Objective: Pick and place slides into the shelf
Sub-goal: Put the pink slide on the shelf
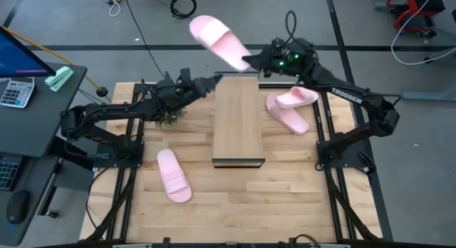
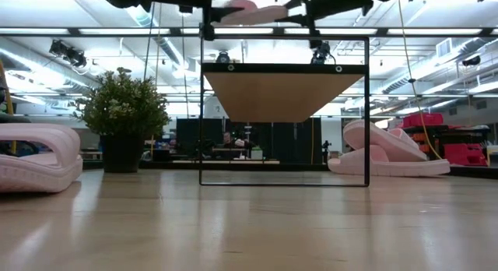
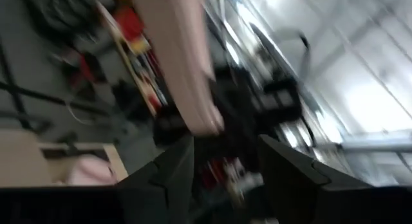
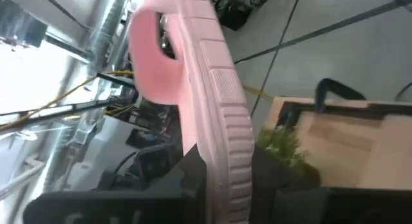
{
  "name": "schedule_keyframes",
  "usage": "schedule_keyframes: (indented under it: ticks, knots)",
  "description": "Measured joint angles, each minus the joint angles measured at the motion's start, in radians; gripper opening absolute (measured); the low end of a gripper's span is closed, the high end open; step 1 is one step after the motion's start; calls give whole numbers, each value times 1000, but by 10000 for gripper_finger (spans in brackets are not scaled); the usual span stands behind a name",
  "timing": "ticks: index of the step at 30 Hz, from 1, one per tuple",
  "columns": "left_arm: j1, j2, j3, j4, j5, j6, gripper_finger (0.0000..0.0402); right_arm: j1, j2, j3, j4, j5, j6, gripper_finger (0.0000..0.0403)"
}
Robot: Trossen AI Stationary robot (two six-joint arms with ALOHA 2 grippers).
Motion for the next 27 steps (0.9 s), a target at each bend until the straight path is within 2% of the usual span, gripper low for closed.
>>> schedule_keyframes:
  ticks: [7, 11, 20, 27]
  knots:
    - [1, 0, 0, 6, 289, 50, 188, -137, -38, 0, -113, -244, -44, 68]
    - [0, -1, 0, 6, 395, 51, 188, -204, -37, 0, -197, -374, -78, 68]
    - [1, -1, 0, 12, 442, 52, 177, -295, -30, 0, -495, -491, -282, 67]
    - [1, -1, 0, 12, 442, 53, 180, -312, 13, 0, -523, -512, -318, 66]
